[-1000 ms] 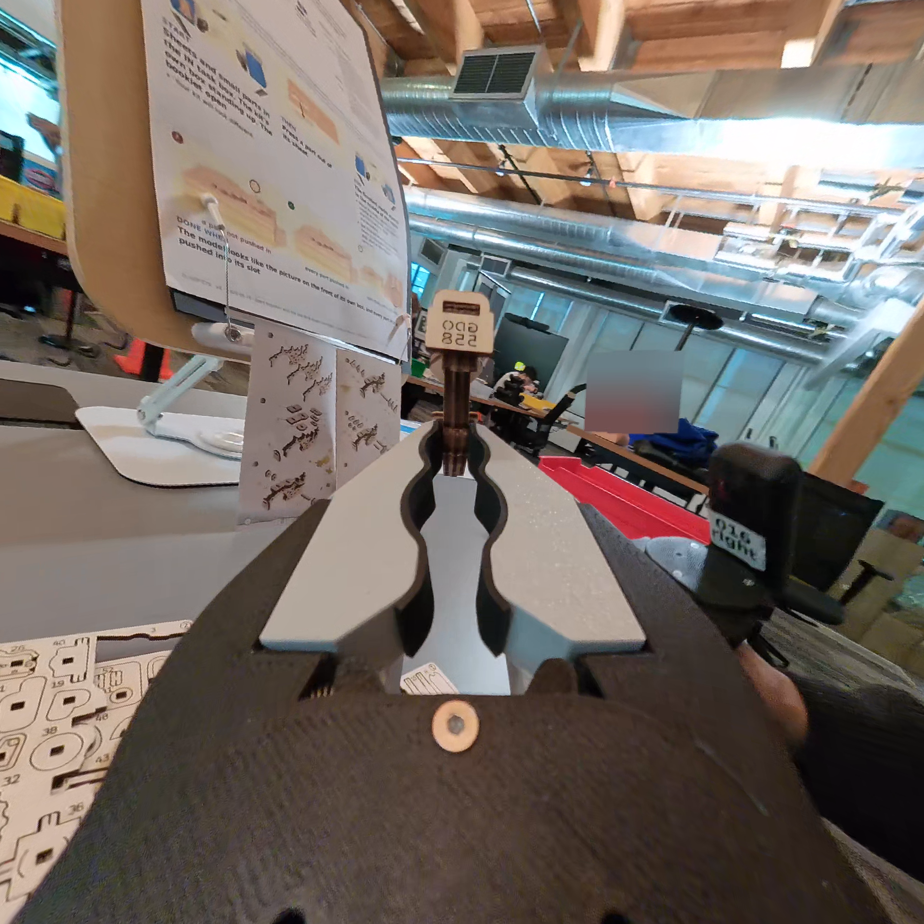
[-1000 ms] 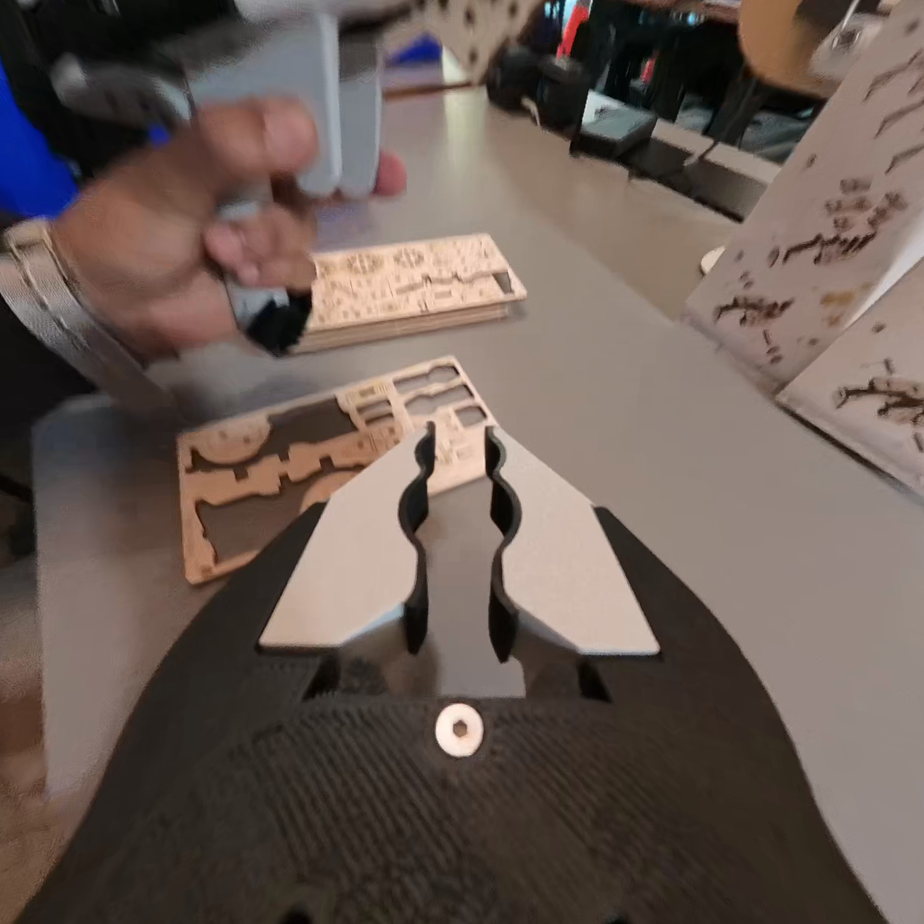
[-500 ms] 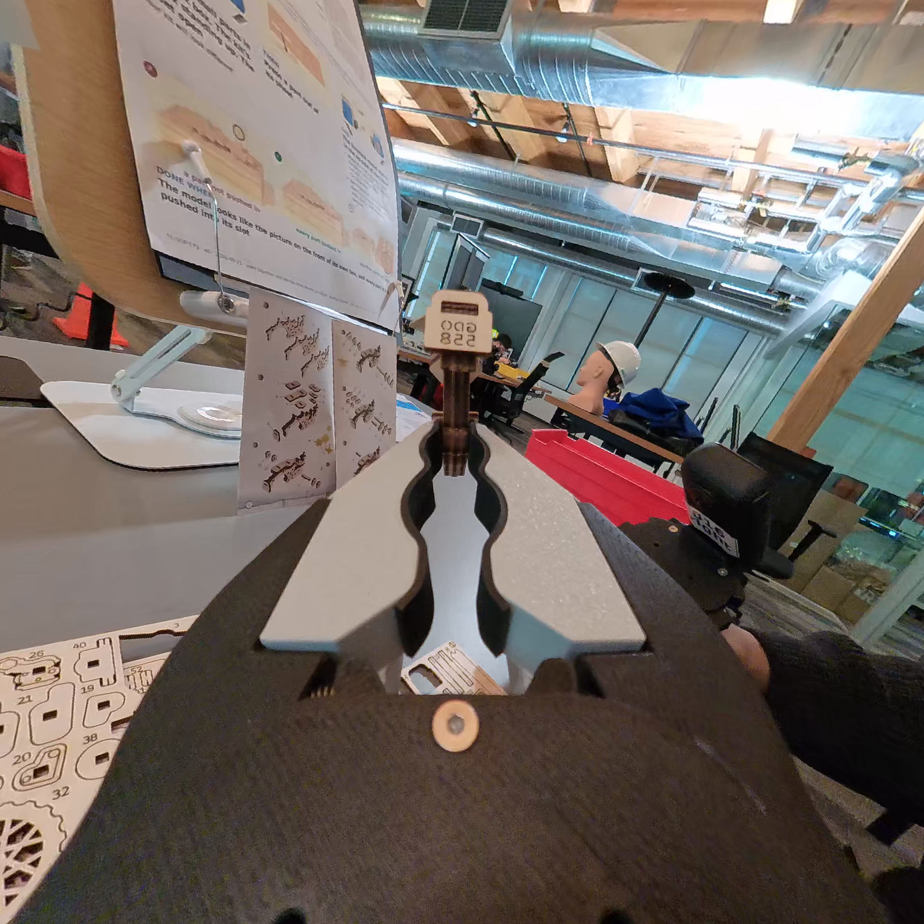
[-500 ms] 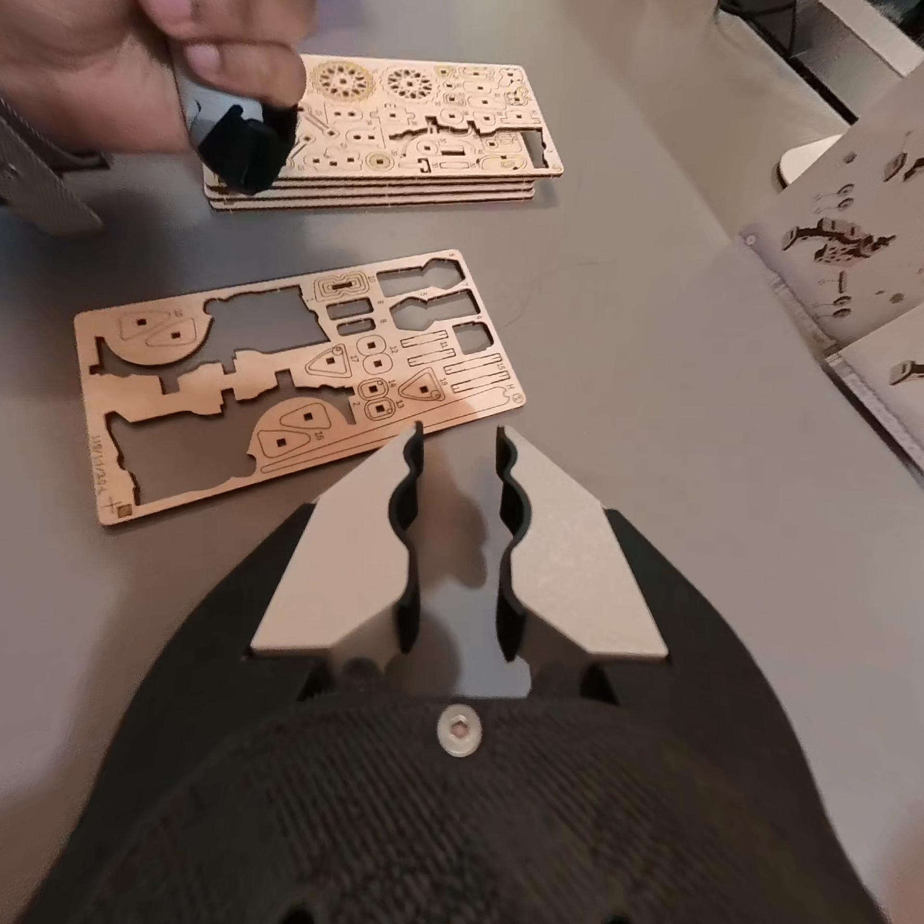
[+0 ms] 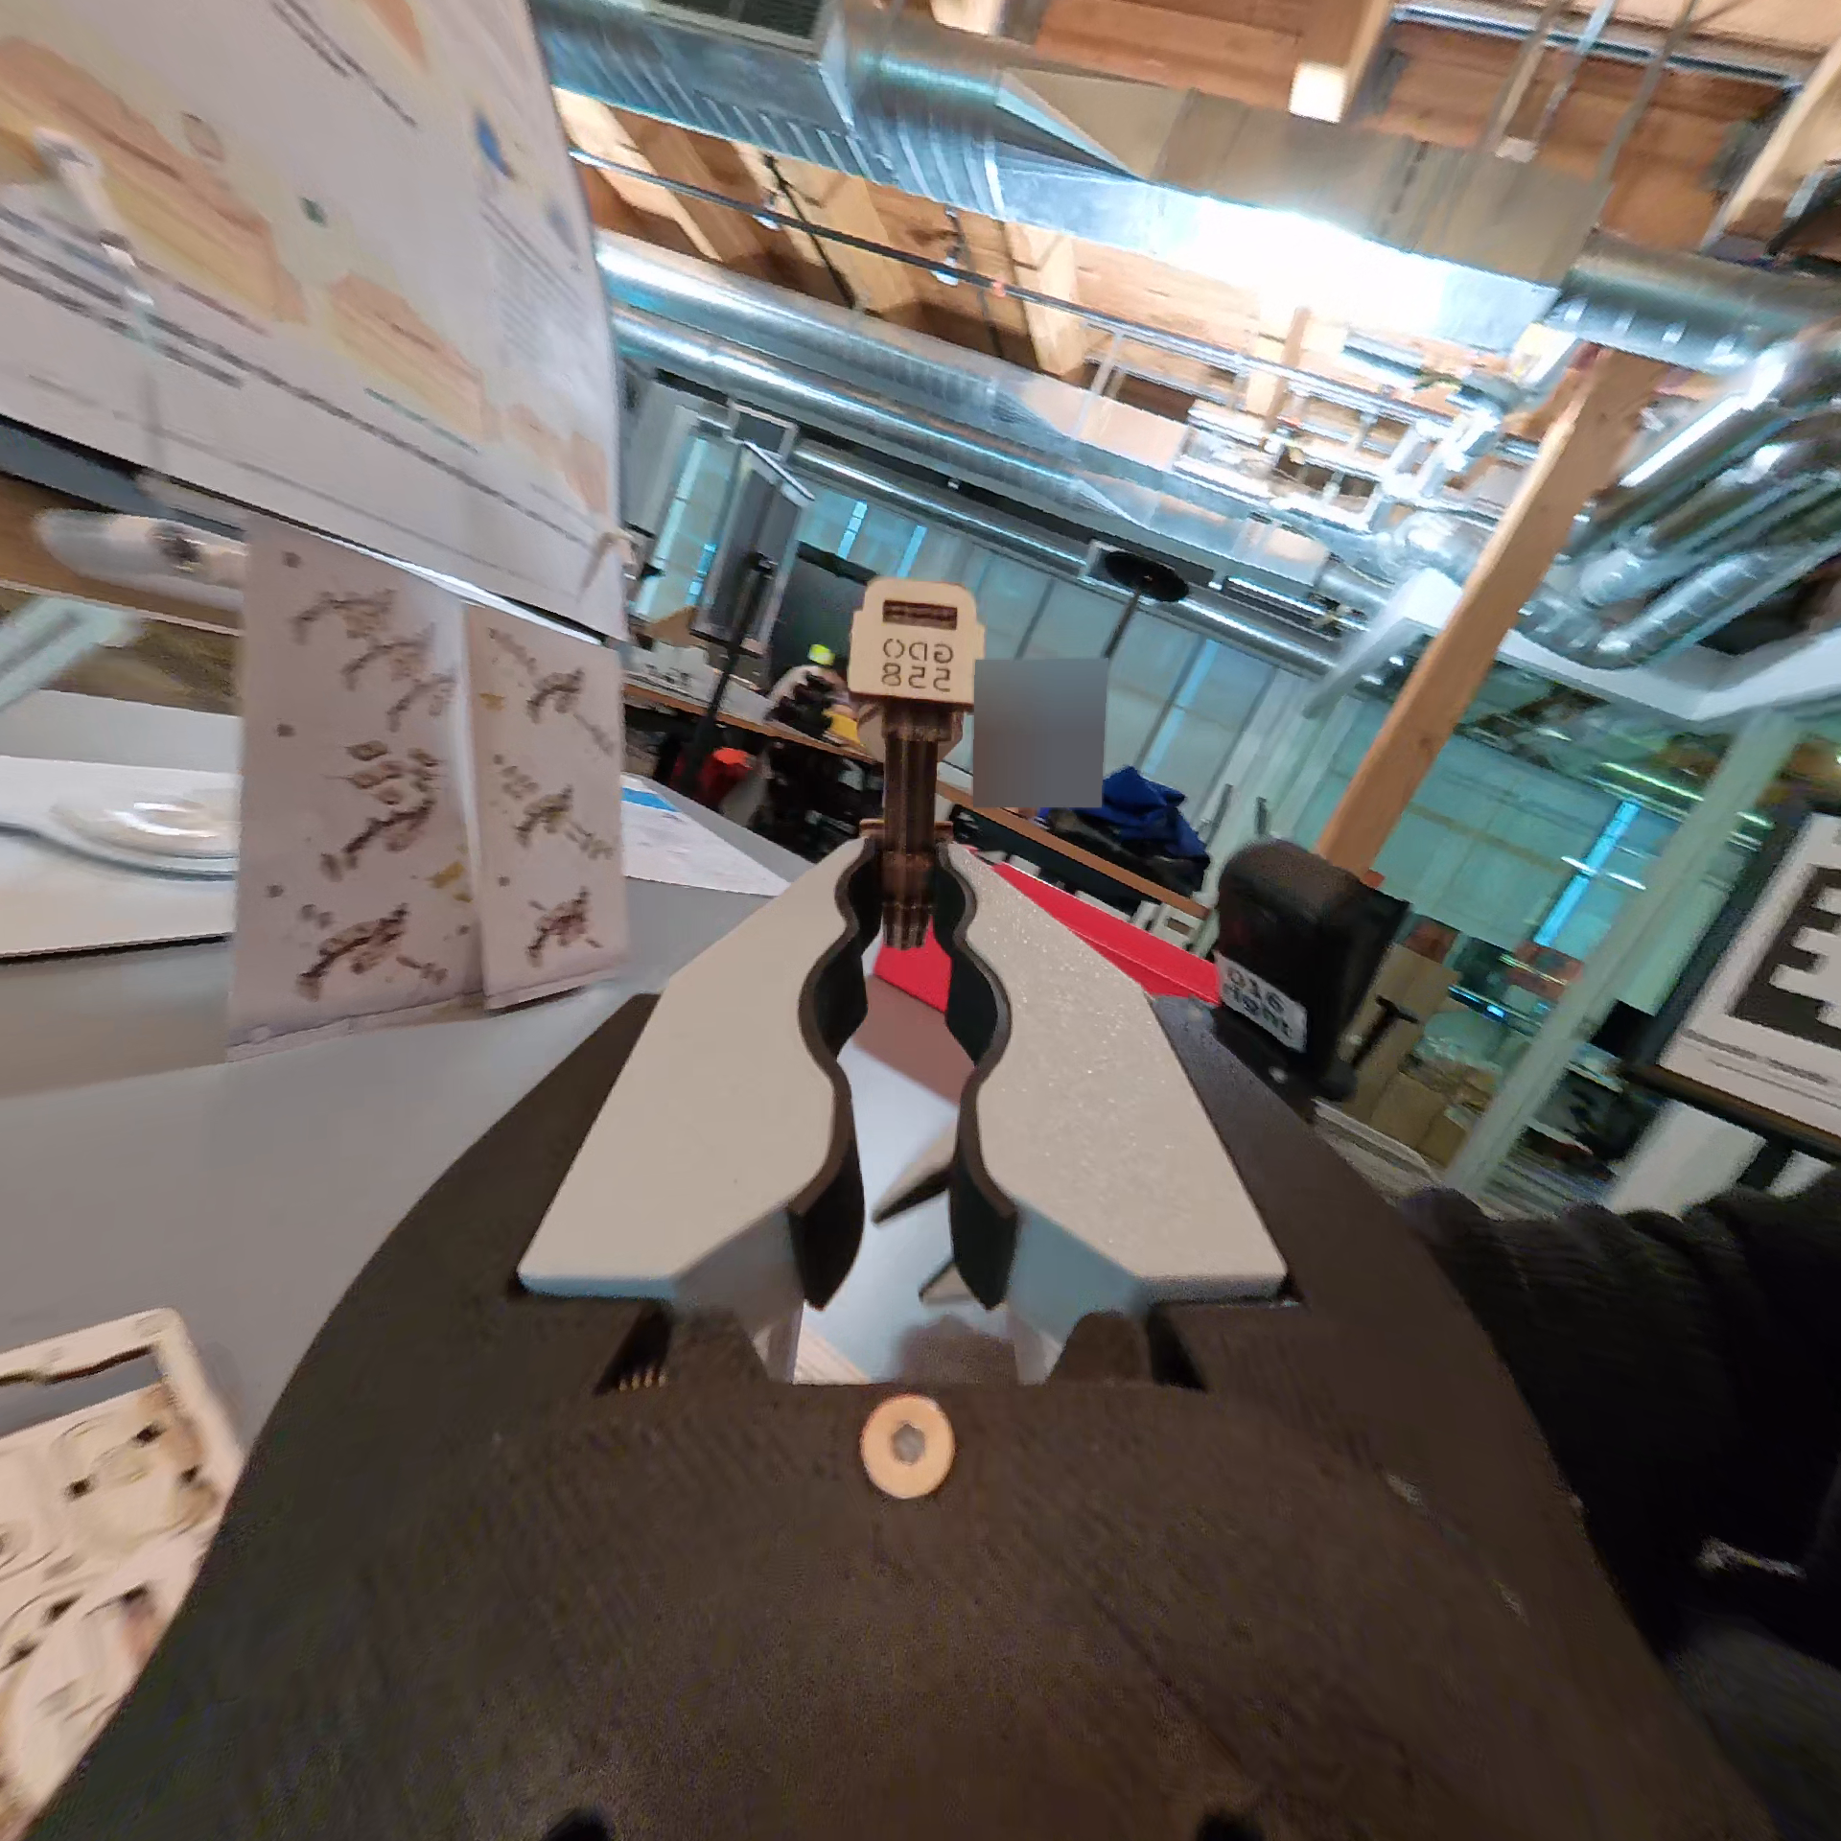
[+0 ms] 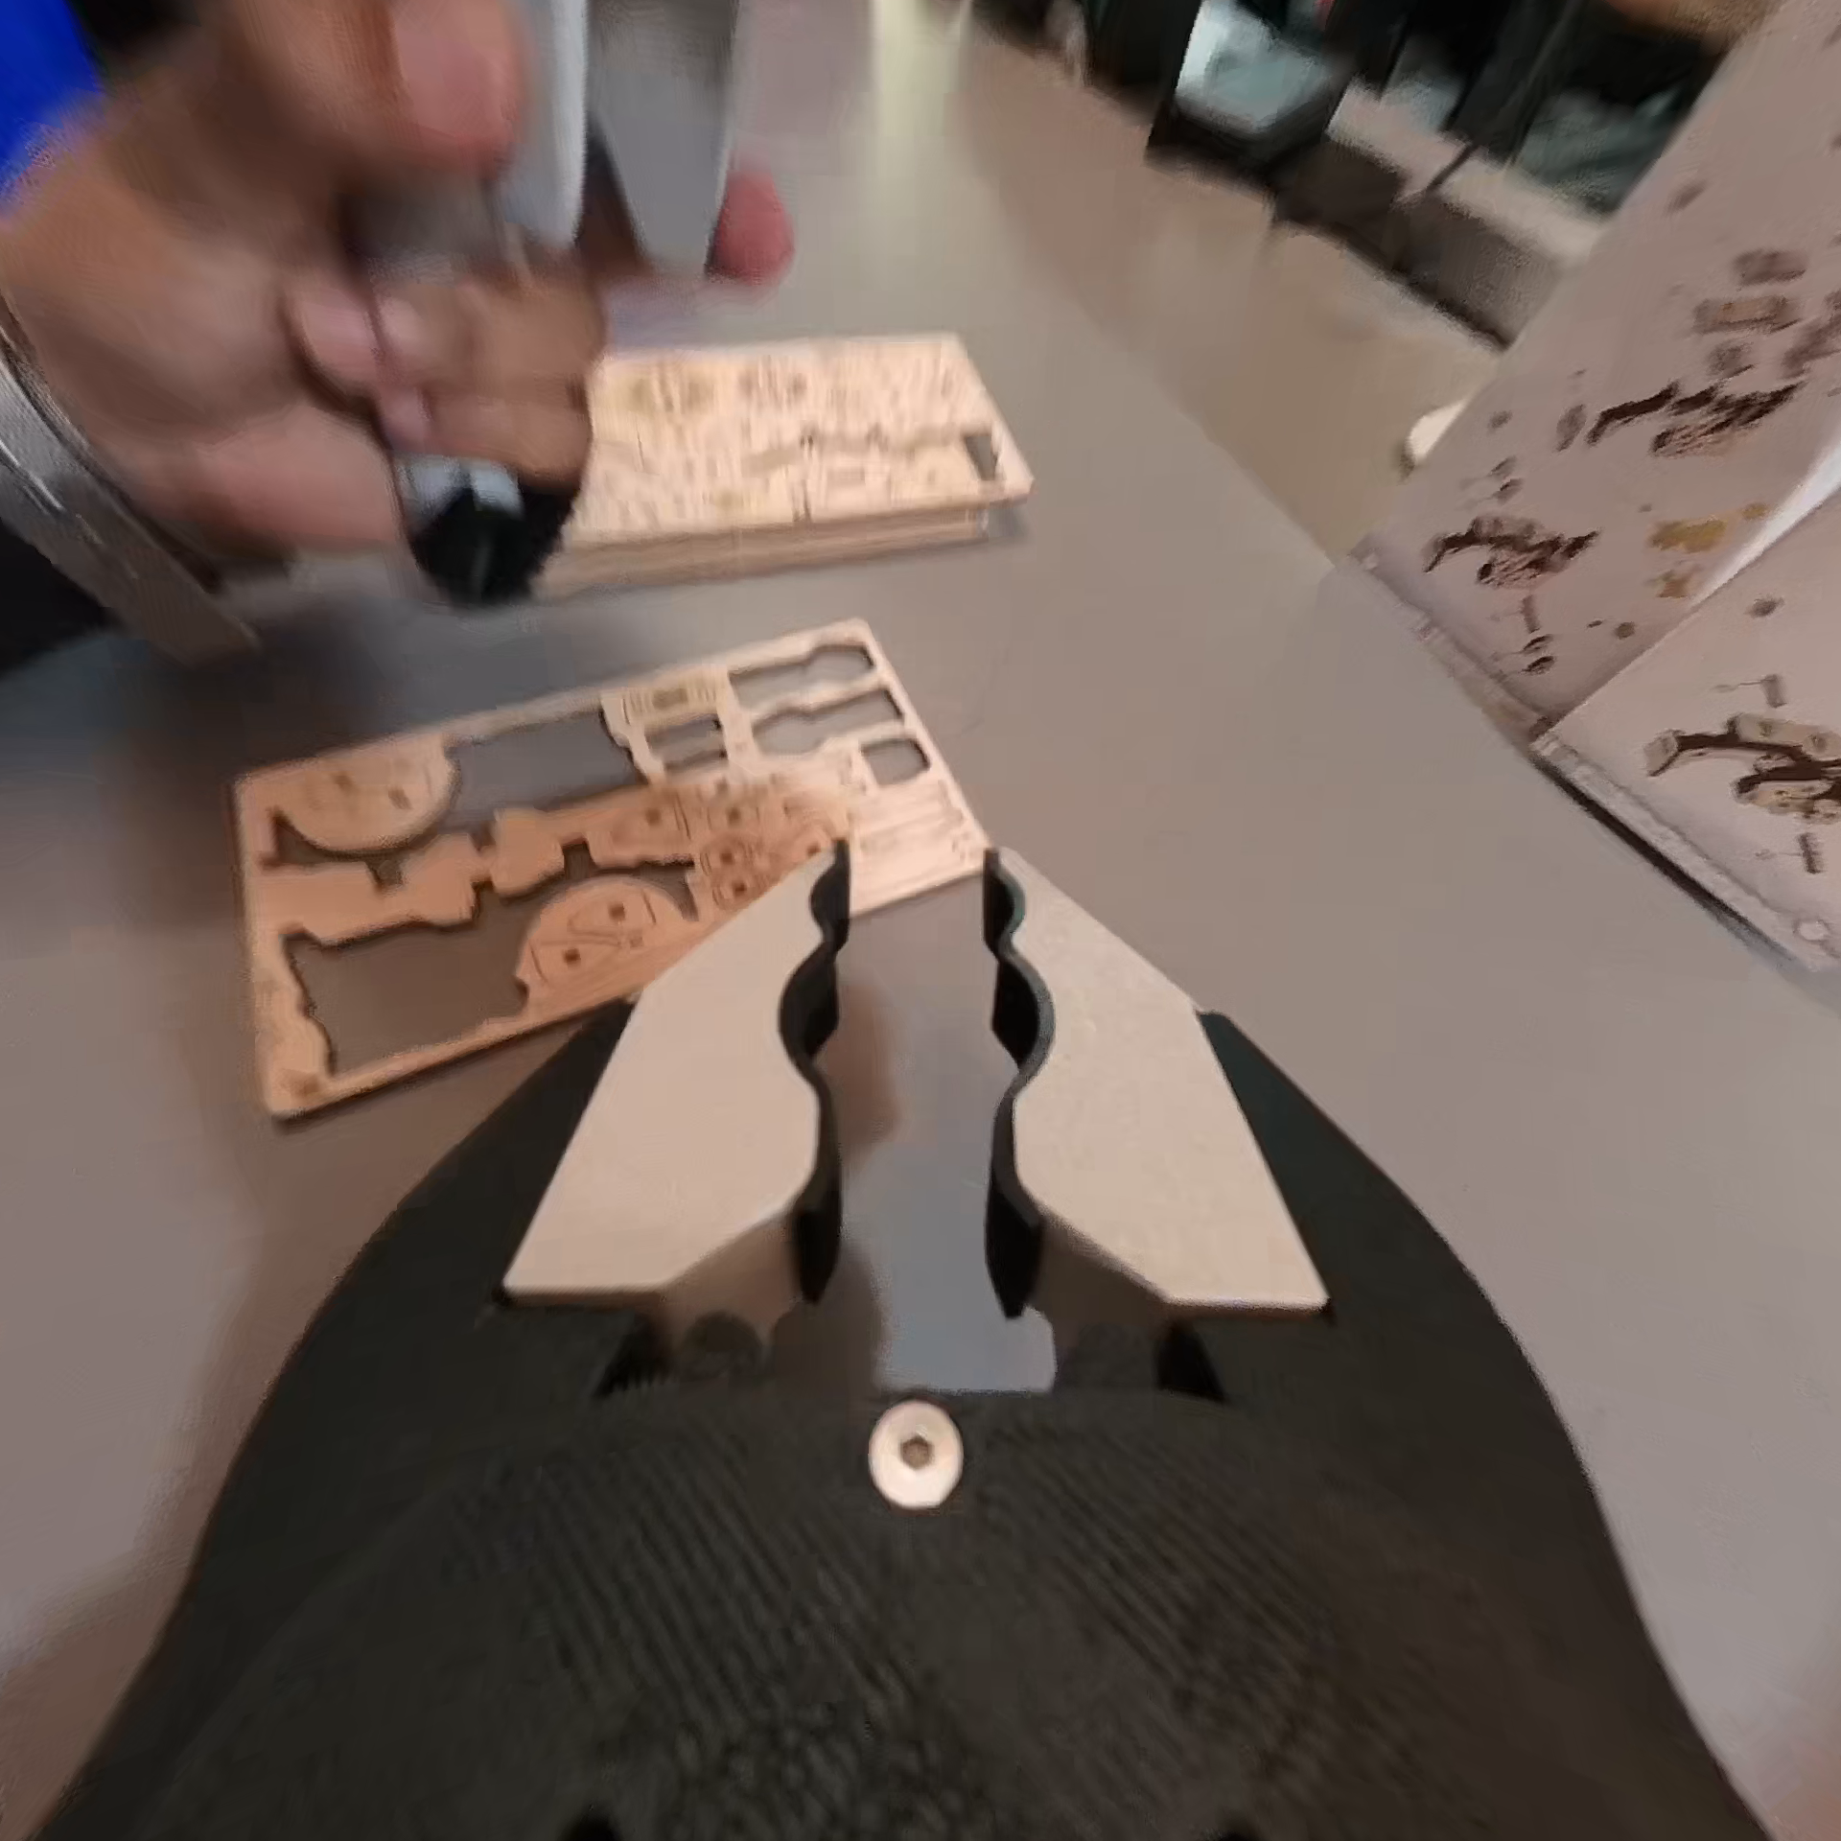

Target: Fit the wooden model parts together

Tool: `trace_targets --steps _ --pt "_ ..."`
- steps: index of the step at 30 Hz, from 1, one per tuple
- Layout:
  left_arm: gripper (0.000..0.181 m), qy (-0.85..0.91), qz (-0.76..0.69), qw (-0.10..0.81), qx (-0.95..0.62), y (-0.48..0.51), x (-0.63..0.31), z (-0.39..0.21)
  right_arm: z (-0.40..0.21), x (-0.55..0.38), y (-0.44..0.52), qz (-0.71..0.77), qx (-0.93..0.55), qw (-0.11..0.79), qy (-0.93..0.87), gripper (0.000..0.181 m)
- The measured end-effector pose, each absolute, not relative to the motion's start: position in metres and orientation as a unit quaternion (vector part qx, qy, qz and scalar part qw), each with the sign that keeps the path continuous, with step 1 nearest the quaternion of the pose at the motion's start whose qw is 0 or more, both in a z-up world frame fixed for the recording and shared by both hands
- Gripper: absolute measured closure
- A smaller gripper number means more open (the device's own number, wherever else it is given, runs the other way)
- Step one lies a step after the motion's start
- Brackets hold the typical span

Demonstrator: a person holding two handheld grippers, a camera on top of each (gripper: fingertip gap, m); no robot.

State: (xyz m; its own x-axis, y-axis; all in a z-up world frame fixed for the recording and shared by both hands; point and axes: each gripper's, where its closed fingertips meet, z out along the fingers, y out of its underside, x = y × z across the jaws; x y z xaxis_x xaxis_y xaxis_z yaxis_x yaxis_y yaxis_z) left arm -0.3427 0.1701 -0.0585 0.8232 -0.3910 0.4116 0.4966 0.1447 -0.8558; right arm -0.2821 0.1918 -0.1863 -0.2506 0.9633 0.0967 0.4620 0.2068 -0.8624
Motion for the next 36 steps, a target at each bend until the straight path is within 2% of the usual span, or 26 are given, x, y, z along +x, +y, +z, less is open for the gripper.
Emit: trace_targets --steps 4,7,14,17,21,22,25,28,32,36 --pt "0.174 -0.001 -0.348 0.737 -0.579 0.172 -0.316 -0.057 -0.123 -0.278 0.189 0.527 -0.498 0.351 -0.592 0.147" --pt "0.174 0.023 -0.385 0.724 -0.572 0.171 -0.301 -0.055 -0.091 -0.271 0.190 0.588 -0.487 0.346 -0.545 0.148" --pt "0.175 0.070 -0.421 0.700 -0.572 0.171 -0.272 -0.057 -0.066 -0.264 0.178 0.672 -0.478 0.275 -0.494 0.156" --pt "0.174 0.076 -0.432 0.693 -0.572 0.172 -0.265 -0.058 -0.067 -0.263 0.177 0.676 -0.476 0.262 -0.498 0.170" --pt "0.173 0.069 -0.435 0.695 -0.569 0.174 -0.265 -0.058 -0.066 -0.260 0.179 0.678 -0.471 0.257 -0.503 0.172" --pt "0.171 0.059 -0.432 0.695 -0.571 0.176 -0.266 -0.059 -0.065 -0.259 0.180 0.677 -0.467 0.262 -0.504 0.174" --pt "0.139 0.029 -0.434 0.681 -0.589 0.185 -0.271 -0.066 -0.059 -0.253 0.193 0.674 -0.463 0.285 -0.500 0.174" --pt "0.125 0.012 -0.442 0.656 -0.611 0.192 -0.272 -0.076 -0.058 -0.239 0.219 0.655 -0.470 0.319 -0.498 0.174" --pt "0.114 -0.035 -0.433 0.640 -0.634 0.201 -0.285 -0.088 -0.090 -0.217 0.256 0.565 -0.515 0.361 -0.535 0.174" --pt "0.114 -0.086 -0.437 0.658 -0.608 0.199 -0.310 -0.084 -0.132 -0.196 0.279 0.462 -0.579 0.369 -0.561 0.174"
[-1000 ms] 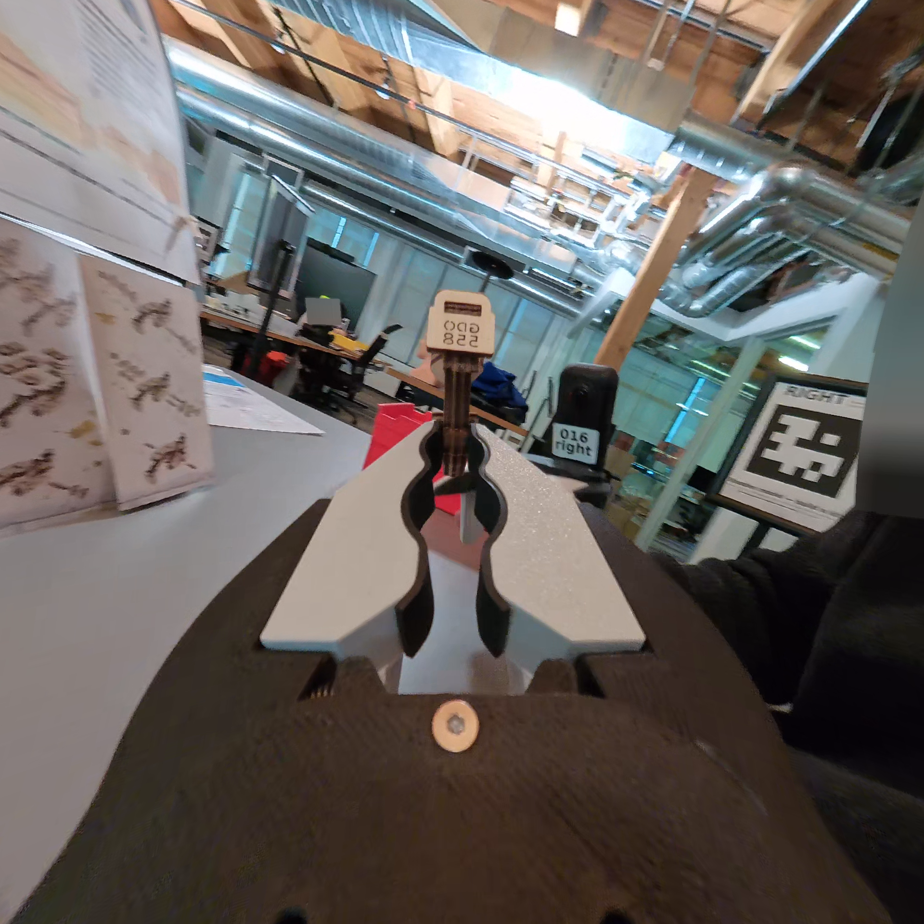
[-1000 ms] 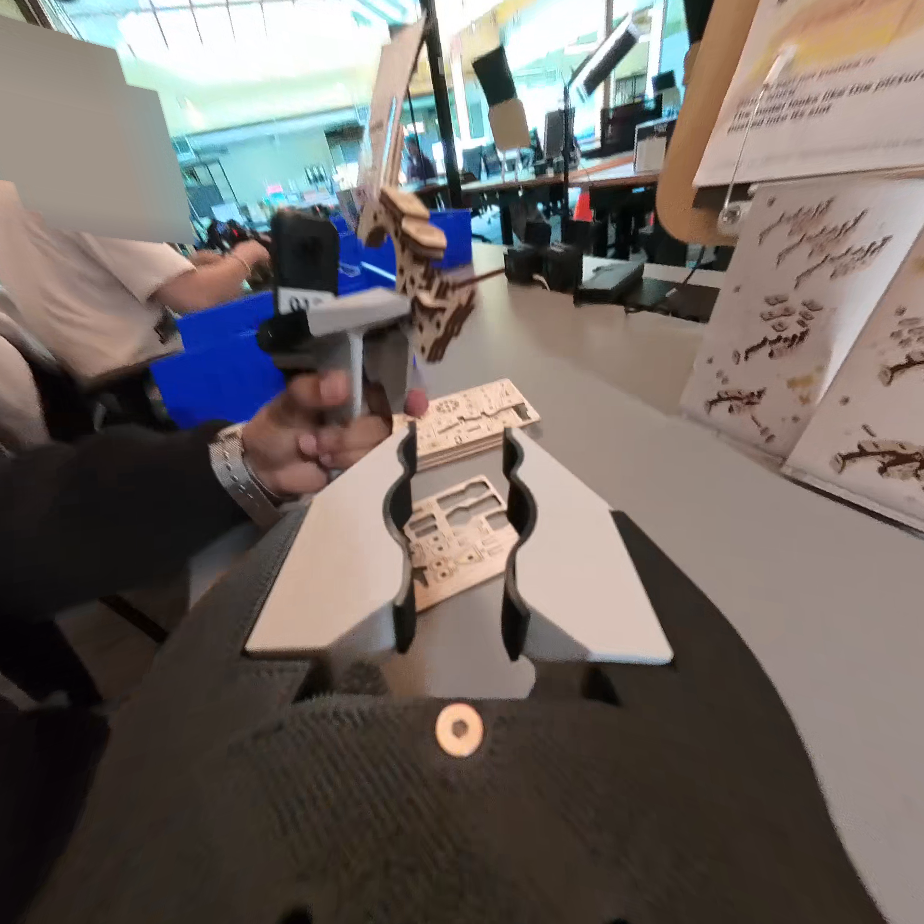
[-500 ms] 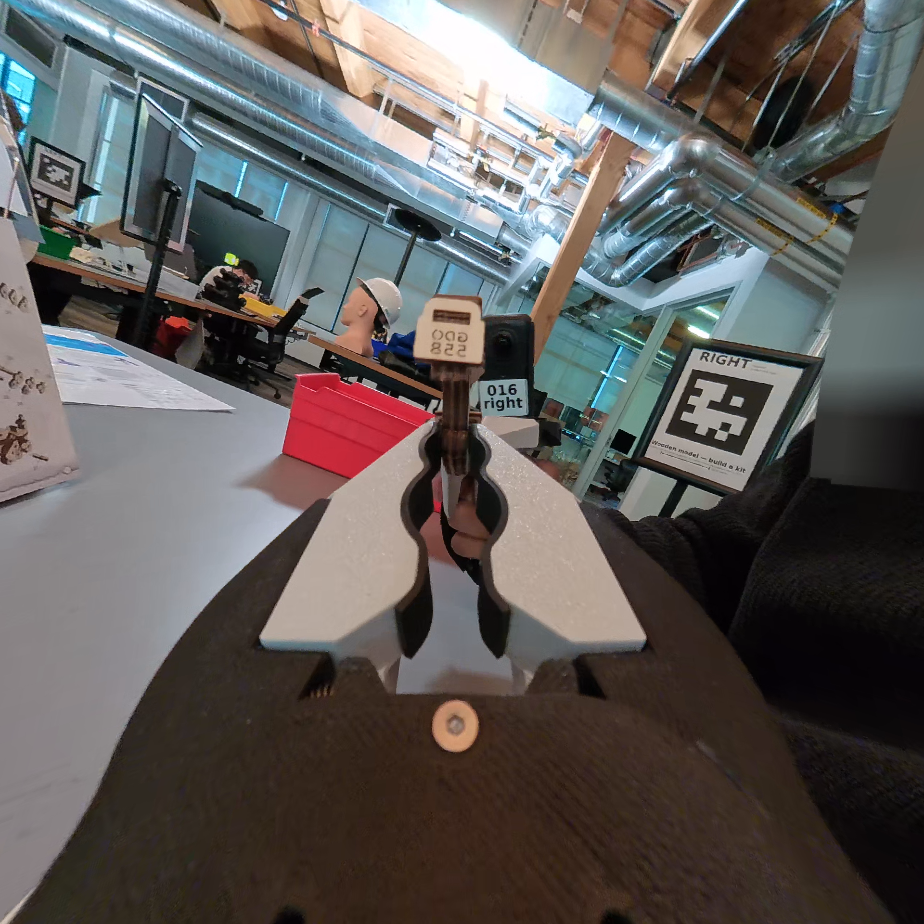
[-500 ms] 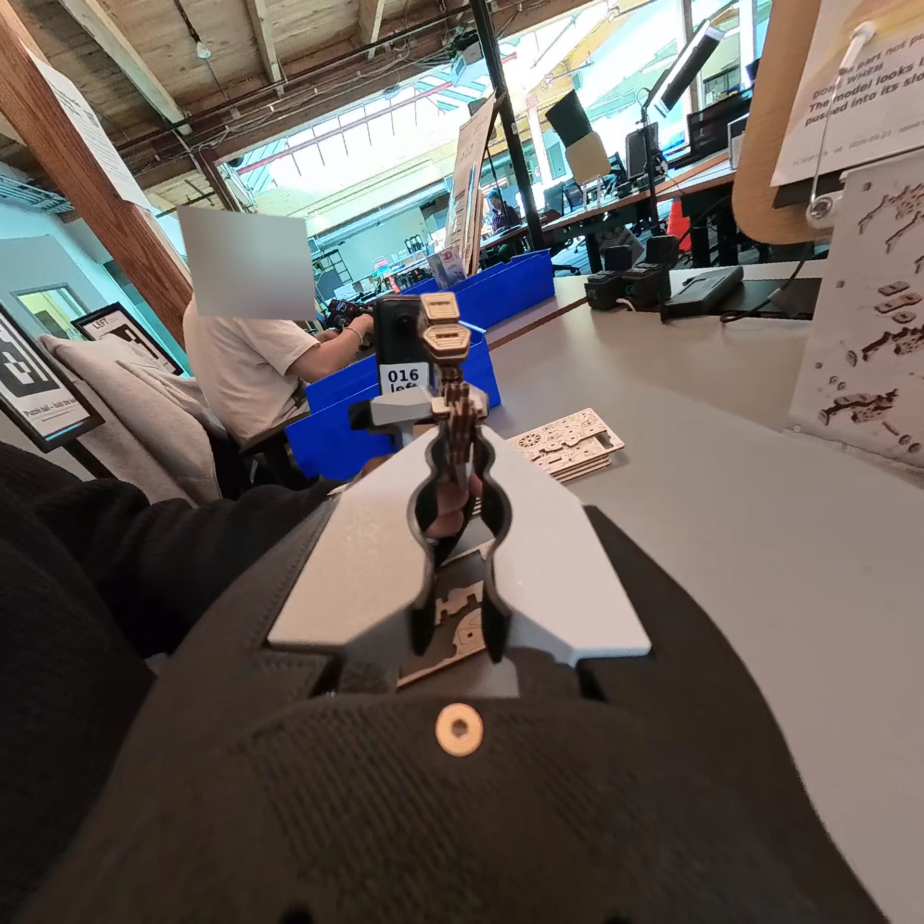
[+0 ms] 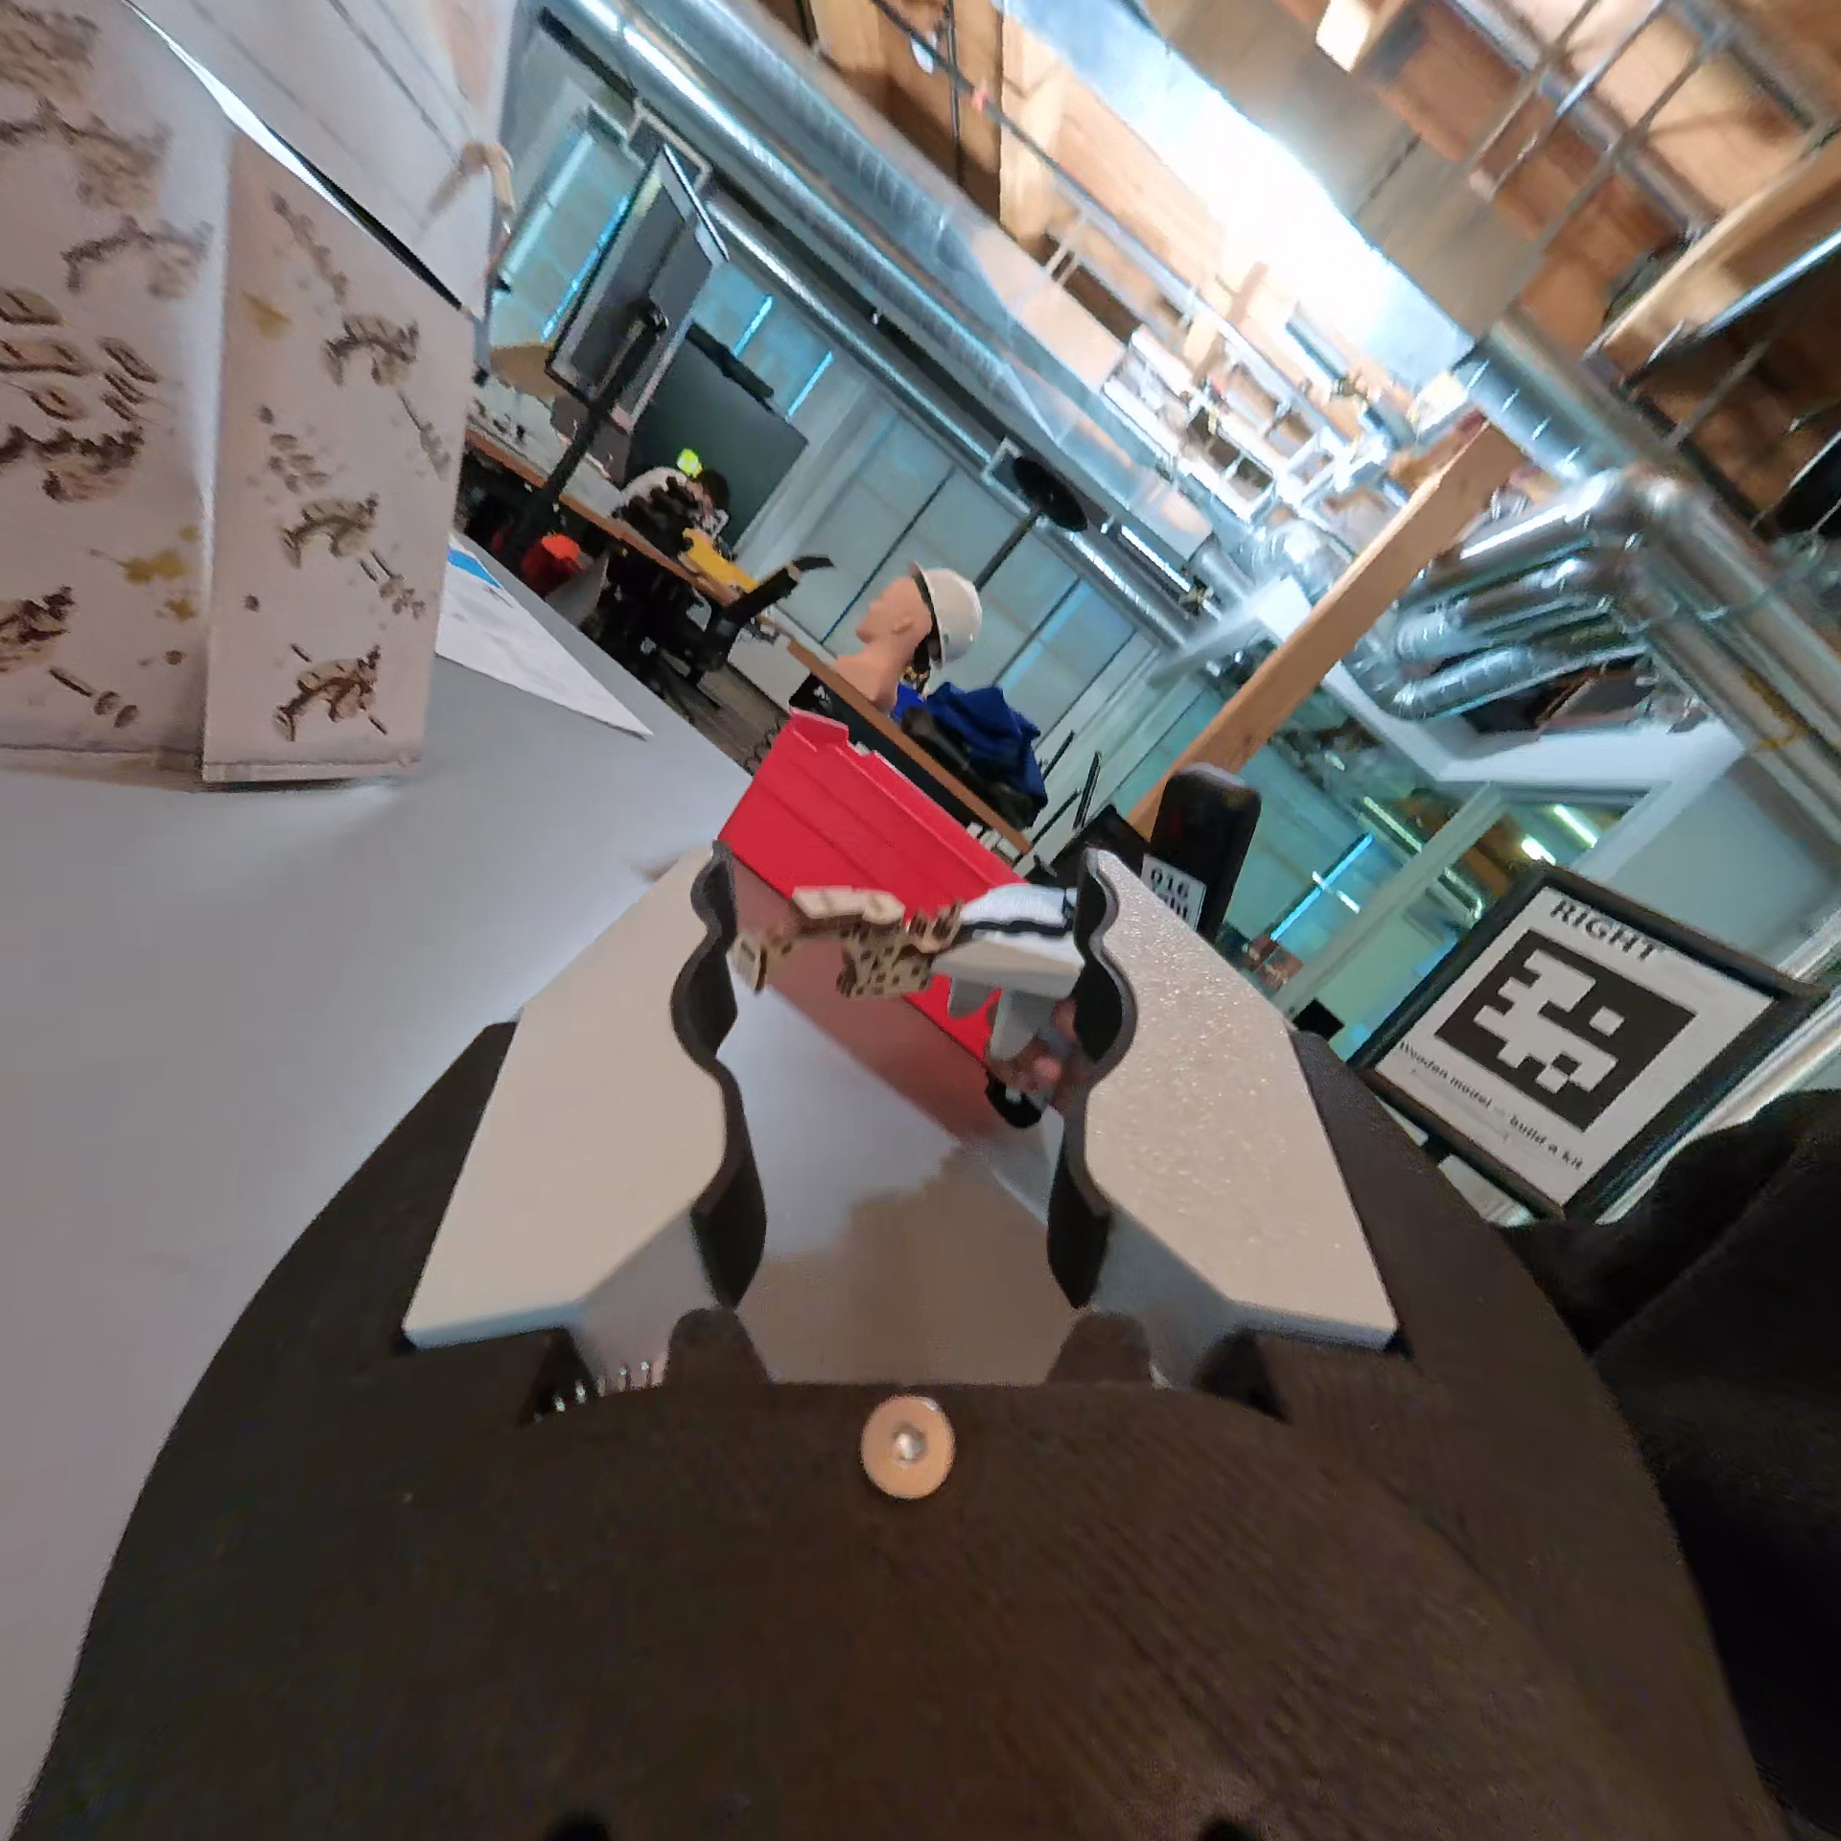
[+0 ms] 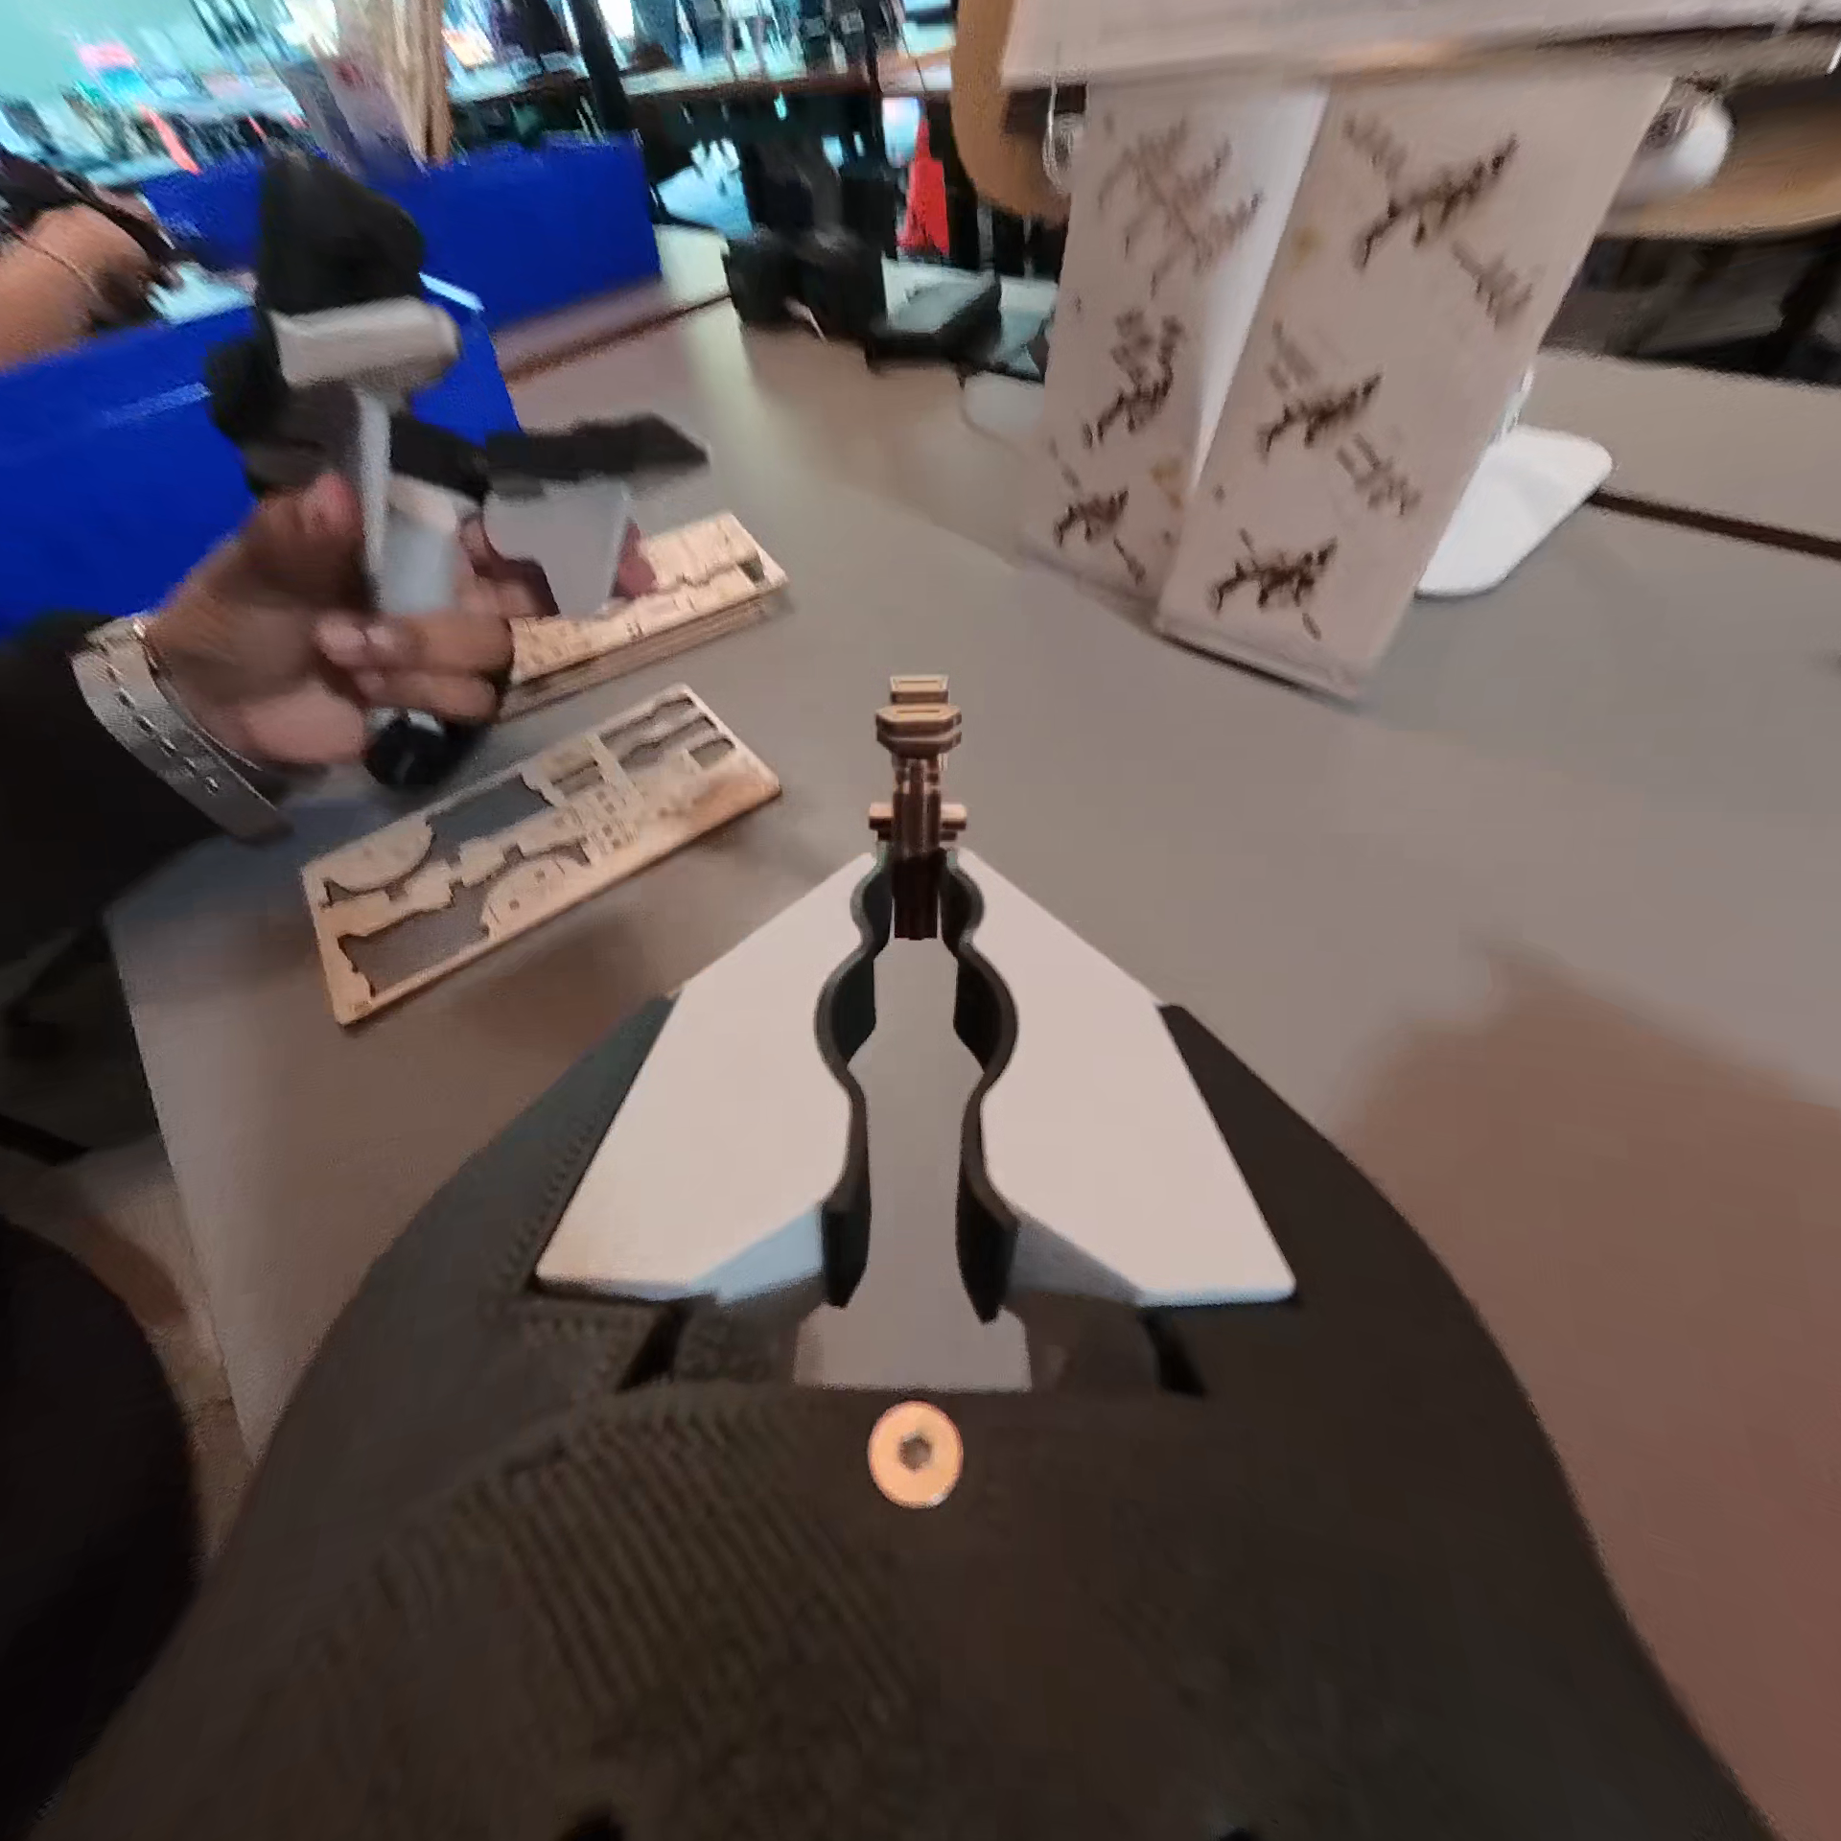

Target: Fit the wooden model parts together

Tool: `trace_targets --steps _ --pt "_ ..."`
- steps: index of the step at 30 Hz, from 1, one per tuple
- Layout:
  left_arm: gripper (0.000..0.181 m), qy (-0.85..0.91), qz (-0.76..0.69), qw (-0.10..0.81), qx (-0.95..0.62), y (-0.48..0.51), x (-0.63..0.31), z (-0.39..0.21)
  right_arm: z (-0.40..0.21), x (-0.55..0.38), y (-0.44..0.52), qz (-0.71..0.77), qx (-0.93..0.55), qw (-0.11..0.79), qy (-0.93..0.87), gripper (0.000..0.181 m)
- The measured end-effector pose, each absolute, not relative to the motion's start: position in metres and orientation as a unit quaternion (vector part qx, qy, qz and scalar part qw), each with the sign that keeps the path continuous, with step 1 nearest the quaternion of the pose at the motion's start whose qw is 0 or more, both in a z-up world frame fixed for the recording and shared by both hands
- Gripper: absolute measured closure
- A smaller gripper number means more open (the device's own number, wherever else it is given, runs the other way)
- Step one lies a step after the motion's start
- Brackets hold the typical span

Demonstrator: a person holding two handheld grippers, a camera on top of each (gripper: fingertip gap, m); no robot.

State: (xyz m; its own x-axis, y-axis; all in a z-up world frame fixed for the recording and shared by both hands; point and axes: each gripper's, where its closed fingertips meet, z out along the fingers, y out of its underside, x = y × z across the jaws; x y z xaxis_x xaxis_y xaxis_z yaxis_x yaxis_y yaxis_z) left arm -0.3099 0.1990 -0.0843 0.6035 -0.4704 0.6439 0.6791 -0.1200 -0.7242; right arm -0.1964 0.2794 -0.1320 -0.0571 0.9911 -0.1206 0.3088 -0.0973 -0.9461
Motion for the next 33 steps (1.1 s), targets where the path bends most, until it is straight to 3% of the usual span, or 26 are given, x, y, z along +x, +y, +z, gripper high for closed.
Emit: trace_targets --steps 18,33 --pt "0.119 -0.100 -0.442 0.666 -0.593 0.197 -0.318 -0.082 -0.200 -0.184 0.274 0.346 -0.615 0.302 -0.641 0.173" --pt "0.119 -0.106 -0.442 0.668 -0.590 0.196 -0.321 -0.082 -0.206 -0.181 0.275 0.338 -0.617 0.289 -0.649 0.150"
